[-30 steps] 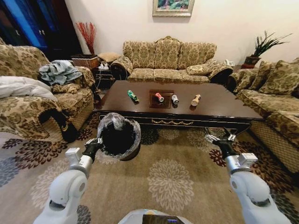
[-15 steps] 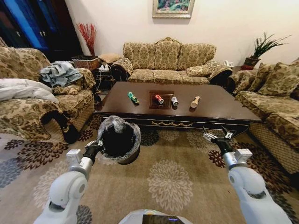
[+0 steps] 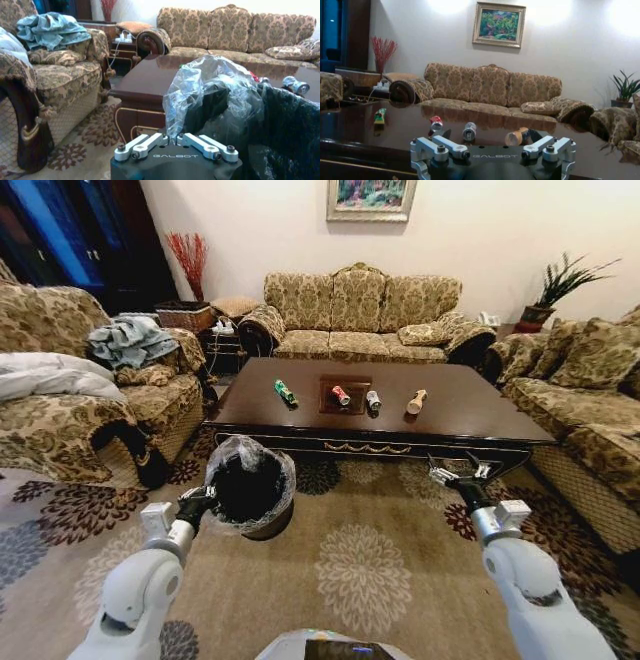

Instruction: Move to the front of the table and place the trash on the table into the trash bin.

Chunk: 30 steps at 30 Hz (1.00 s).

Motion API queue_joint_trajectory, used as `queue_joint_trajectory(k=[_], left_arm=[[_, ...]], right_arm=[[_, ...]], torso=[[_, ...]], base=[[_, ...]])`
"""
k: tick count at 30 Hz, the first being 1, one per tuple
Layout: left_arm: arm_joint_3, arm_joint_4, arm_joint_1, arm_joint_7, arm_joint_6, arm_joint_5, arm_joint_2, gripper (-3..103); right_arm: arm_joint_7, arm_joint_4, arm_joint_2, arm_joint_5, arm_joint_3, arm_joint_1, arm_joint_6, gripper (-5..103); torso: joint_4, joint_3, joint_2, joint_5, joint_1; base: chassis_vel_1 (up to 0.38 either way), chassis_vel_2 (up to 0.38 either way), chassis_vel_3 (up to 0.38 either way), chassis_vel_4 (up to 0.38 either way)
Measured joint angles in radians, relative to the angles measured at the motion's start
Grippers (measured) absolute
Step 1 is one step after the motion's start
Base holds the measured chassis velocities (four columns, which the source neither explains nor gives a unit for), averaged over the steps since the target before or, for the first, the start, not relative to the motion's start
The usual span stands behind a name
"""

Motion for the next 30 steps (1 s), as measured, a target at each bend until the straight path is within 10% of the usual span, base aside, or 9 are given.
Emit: queue_joint_trajectory(k=[30], left_arm=[[-0.012, -0.03, 0.03, -0.002, -0.016, 0.004, -0.004, 3]], right_arm=[[0.003, 0.024, 0.008, 0.002, 0.019, -0.013, -0.001, 100]], torso=[[0.0001, 0.078, 0.133, 0.0, 0.055]], base=[[0.0, 0.0, 0.0, 0.0]])
